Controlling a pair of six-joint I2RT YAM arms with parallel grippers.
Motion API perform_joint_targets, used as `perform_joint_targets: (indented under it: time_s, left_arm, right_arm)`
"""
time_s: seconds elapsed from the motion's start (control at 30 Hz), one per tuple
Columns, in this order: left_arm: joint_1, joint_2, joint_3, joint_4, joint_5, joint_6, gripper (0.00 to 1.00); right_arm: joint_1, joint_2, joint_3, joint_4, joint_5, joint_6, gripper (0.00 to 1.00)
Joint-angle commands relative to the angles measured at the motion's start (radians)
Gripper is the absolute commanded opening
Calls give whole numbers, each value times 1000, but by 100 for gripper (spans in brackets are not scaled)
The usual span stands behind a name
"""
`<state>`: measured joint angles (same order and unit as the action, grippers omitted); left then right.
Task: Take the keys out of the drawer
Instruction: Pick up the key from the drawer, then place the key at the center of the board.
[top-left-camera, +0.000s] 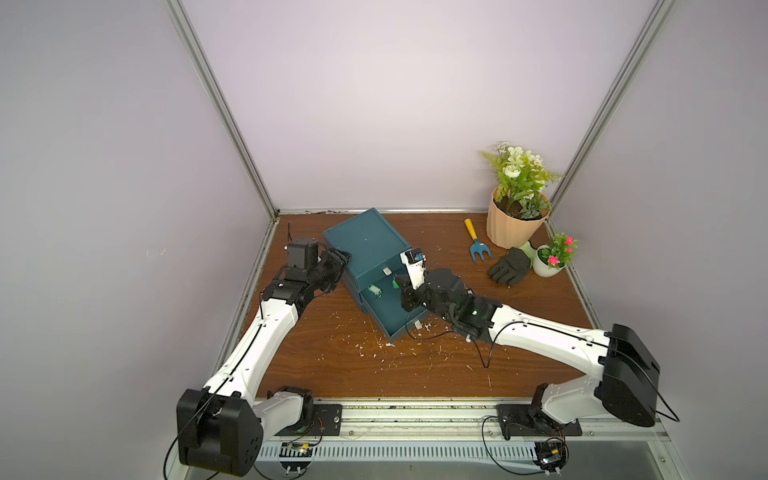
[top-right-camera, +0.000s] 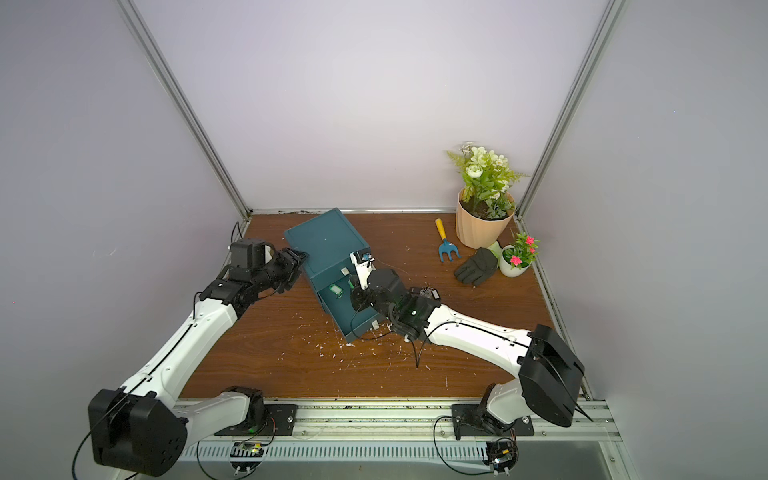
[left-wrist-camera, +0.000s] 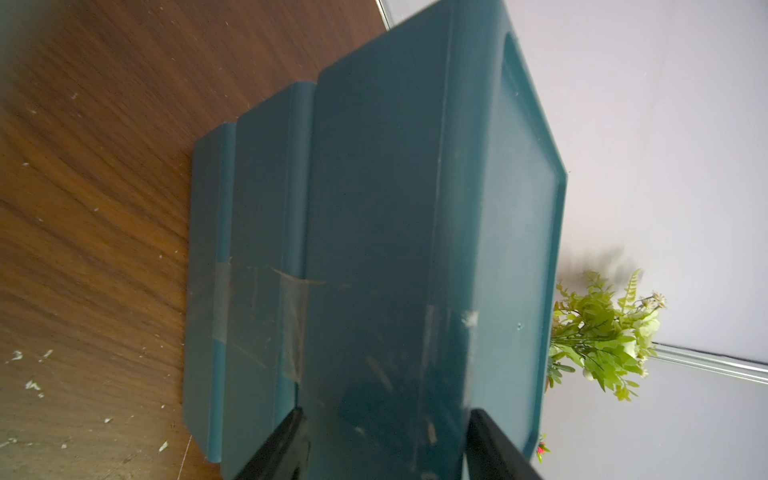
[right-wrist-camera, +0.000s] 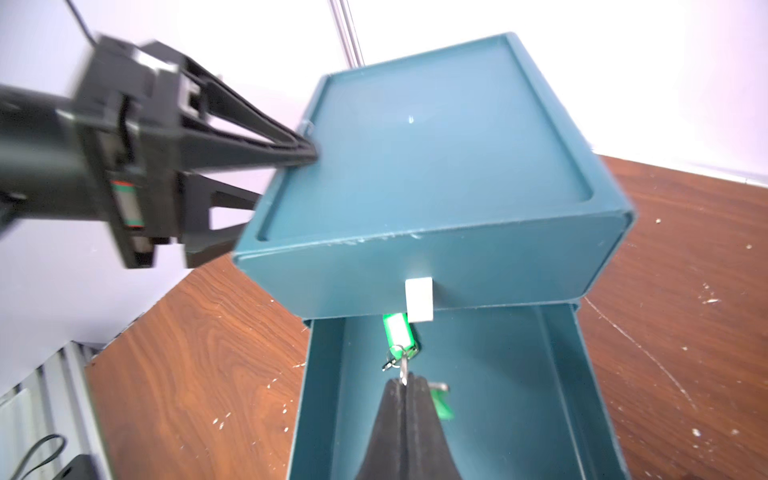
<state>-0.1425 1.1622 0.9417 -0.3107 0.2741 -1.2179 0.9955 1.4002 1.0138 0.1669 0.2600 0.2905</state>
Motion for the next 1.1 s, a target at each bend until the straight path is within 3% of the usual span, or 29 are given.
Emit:
perform_joint_targets:
  time_s: [0.0, 0.23, 0.43, 0.53, 0.83, 1.07]
  left_arm:
    - [9, -18, 48, -61, -72, 23, 63]
    - [10, -63, 132, -134, -168, 75, 63]
    - [-5, -50, 261, -174, -222, 263, 62]
    - [-70, -20, 326, -167, -241, 369, 61]
    - [-352, 136, 501, -155, -197, 674, 61]
    - [-436, 153, 478, -152, -152, 754, 61]
  right_arm:
    - [-12, -91, 33, -75, 40, -31, 2]
    - [-101, -278, 3, -302, 102, 25, 2]
    - [-268, -459, -139, -430, 65, 123, 2]
    - [-371, -504, -218, -458, 2, 156, 2]
    - [-573, -406, -438, -319, -204, 214, 2]
    - [-628, -276, -532, -180, -215, 232, 6]
